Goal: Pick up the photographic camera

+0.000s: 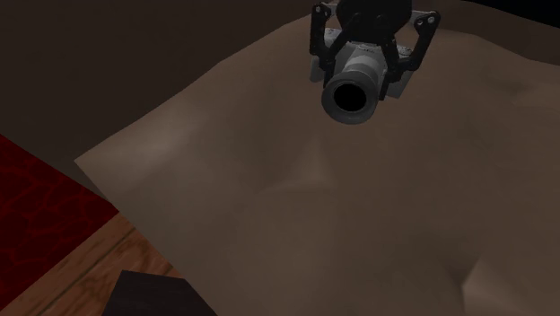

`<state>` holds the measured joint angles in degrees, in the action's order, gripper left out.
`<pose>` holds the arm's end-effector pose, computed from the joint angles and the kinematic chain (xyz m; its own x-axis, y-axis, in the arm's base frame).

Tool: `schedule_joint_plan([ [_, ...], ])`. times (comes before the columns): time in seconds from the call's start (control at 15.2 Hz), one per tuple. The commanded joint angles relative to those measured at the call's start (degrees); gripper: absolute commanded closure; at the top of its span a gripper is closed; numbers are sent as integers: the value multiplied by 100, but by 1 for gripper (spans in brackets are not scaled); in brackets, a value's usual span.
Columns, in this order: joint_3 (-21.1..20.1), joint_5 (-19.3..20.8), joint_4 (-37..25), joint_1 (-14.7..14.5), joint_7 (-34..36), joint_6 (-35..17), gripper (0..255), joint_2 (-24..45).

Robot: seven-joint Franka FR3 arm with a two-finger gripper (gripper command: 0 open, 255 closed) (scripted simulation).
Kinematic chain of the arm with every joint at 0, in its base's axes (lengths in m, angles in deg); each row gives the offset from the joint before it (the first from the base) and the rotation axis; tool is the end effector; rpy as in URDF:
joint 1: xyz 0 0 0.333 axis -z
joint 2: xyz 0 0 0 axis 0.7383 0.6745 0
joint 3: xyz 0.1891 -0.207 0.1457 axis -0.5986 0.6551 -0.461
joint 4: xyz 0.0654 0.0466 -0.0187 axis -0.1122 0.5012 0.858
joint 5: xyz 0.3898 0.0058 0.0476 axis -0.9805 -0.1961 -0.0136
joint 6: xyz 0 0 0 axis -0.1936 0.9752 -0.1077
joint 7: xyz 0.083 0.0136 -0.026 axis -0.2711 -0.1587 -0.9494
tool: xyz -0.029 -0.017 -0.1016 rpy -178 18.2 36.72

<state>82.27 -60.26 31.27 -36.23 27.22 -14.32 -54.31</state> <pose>0.5442 -0.1876 0.5105 0.9056 -0.3315 -0.2645 -0.3136 -0.9433 0.1085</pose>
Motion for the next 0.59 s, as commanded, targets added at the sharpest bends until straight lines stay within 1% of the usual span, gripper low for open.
schedule_joint_plan([
  [0.0,1,1,16,1,1,-9,255,-3],
  [0.46,-2,-2,-4,-2,7,-6,255,14],
  [0.53,-2,-2,-82,-2,0,71,255,15],
])
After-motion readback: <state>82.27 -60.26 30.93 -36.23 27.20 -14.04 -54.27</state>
